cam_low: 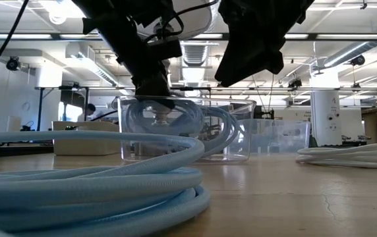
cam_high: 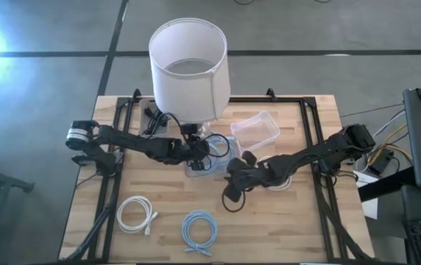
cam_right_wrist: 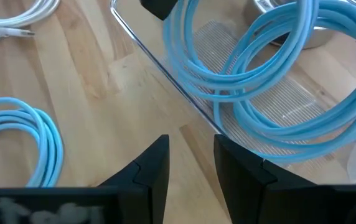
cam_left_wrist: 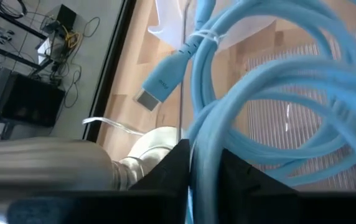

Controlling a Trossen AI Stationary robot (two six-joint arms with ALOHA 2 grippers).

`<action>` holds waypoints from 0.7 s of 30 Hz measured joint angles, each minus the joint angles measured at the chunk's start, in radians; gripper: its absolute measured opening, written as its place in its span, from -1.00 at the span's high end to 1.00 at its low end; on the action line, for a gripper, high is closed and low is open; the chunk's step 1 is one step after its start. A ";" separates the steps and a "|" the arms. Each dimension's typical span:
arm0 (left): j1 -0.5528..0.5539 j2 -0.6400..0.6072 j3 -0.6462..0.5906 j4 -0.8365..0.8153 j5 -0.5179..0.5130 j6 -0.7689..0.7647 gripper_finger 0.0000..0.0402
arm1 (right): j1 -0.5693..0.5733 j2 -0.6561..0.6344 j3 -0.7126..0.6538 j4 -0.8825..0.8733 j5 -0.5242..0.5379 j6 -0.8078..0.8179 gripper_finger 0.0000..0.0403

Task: Pick & Place USB Port
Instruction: Put the top blue hdmi cable into the left transparent bin

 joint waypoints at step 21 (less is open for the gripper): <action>-0.076 -0.001 0.063 -0.028 -0.010 0.032 0.19 | 0.036 0.000 -0.021 0.080 -0.018 0.005 0.41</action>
